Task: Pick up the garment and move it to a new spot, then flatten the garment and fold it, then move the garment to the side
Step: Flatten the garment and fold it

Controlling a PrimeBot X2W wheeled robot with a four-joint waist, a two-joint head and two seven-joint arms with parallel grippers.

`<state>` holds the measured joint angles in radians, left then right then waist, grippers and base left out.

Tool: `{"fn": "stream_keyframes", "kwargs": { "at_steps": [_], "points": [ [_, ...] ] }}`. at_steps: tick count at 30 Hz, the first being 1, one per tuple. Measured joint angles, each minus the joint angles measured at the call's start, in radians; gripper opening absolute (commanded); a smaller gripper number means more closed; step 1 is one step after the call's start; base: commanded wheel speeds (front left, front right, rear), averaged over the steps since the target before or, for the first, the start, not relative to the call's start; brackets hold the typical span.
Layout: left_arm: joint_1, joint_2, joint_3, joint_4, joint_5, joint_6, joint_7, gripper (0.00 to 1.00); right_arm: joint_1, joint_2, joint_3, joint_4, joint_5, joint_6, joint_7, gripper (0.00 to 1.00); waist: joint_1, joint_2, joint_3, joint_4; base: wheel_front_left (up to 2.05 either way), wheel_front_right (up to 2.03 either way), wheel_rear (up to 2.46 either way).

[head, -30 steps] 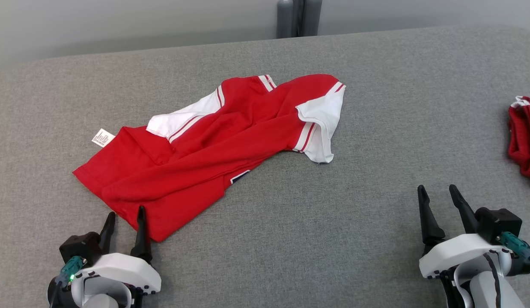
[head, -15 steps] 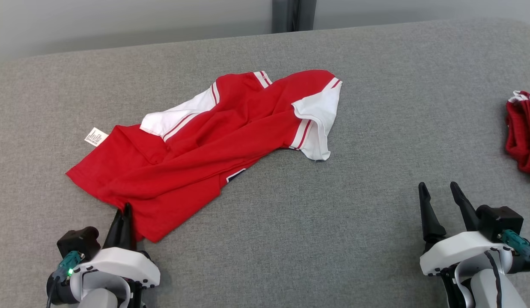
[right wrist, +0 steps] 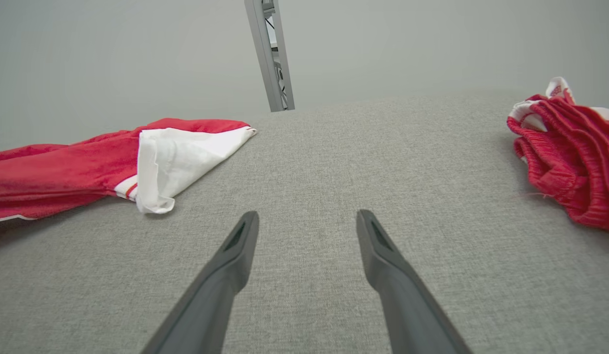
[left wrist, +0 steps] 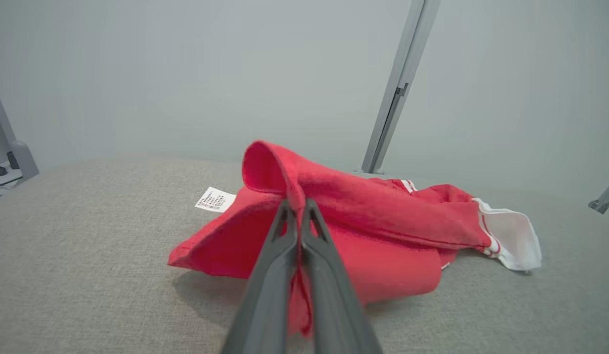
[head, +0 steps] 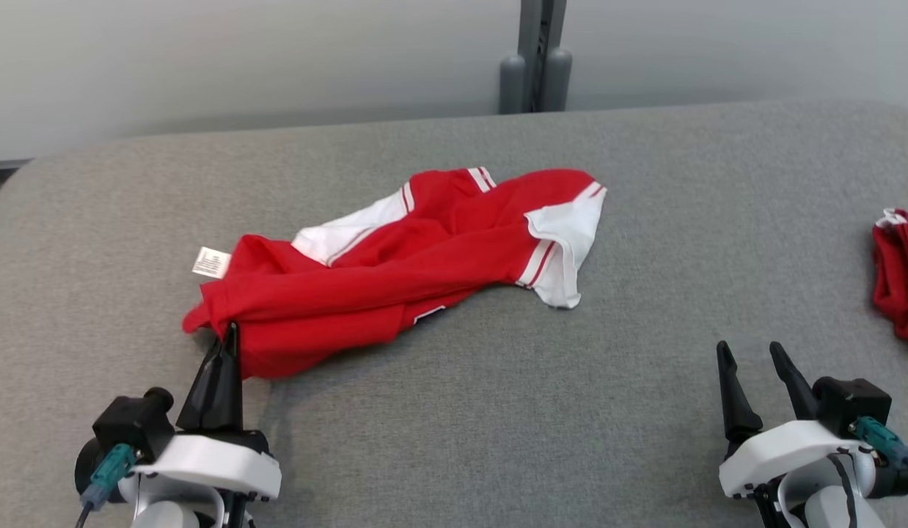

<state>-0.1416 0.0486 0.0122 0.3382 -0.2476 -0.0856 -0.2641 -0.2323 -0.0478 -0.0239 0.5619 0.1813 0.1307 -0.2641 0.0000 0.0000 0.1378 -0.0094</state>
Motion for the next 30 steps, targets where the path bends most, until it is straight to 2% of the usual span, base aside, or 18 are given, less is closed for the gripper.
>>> {"fn": "stream_keyframes", "kwargs": {
  "at_steps": [7, 14, 17, 18, 19, 20, 21, 25, 30],
  "points": [
    [0.107, -0.001, 0.021, -0.038, 0.025, -0.029, 0.000, 0.00, 0.033, -0.001, 0.008, 0.022, 0.022, 0.000, 0.000, 1.00, 0.0000, 0.0000, -0.074, 0.042, 0.00, 0.00, 0.00],
    [0.178, 0.026, 0.031, 0.061, 0.026, -0.043, 0.000, 0.00, 0.053, 0.000, 0.018, 0.028, 0.030, 0.000, 0.000, 1.00, 0.0000, 0.0000, -0.113, 0.049, 0.00, 0.00, 0.00],
    [0.204, 0.022, 0.003, 0.129, -0.003, -0.044, 0.000, 0.00, 0.063, 0.000, 0.027, 0.031, 0.029, 0.000, 0.000, 1.00, 0.0000, 0.0000, -0.123, 0.036, 0.00, 0.00, 0.00],
    [0.209, 0.021, 0.002, 0.140, -0.010, -0.044, 0.000, 0.05, 0.064, 0.000, 0.027, 0.031, 0.029, 0.000, 0.000, 1.00, 0.0000, 0.0000, -0.125, 0.032, 0.00, 0.00, 0.00],
    [0.211, 0.019, 0.005, 0.149, -0.012, -0.044, 0.000, 0.32, 0.066, -0.001, 0.027, 0.031, 0.029, 0.000, 0.000, 1.00, 0.0000, 0.0000, -0.126, 0.030, 0.00, 0.00, 0.00],
    [0.212, 0.015, 0.016, 0.156, -0.012, -0.044, 0.000, 0.71, 0.068, 0.000, 0.026, 0.031, 0.027, 0.000, 0.000, 1.00, 0.0000, 0.0000, -0.127, 0.028, 0.00, 0.00, 0.00],
    [0.214, 0.011, 0.031, 0.154, -0.009, -0.044, 0.000, 1.00, 0.070, -0.001, 0.026, 0.031, 0.026, 0.000, 0.000, 1.00, 0.0000, 0.0000, -0.128, 0.027, 0.00, 0.00, 0.00],
    [0.216, 0.005, 0.070, 0.100, 0.030, -0.012, 0.000, 1.00, 0.073, -0.001, 0.021, 0.029, 0.021, 0.000, 0.000, 1.00, 0.0000, 0.0000, -0.129, 0.029, 0.00, 0.00, 0.00],
    [0.220, 0.001, 0.064, 0.050, 0.049, 0.032, 0.000, 1.00, 0.065, 0.000, 0.041, 0.016, 0.021, 0.000, 0.000, 1.00, 0.0000, 0.0000, -0.123, 0.049, 0.00, 0.00, 0.00]
  ]
}}
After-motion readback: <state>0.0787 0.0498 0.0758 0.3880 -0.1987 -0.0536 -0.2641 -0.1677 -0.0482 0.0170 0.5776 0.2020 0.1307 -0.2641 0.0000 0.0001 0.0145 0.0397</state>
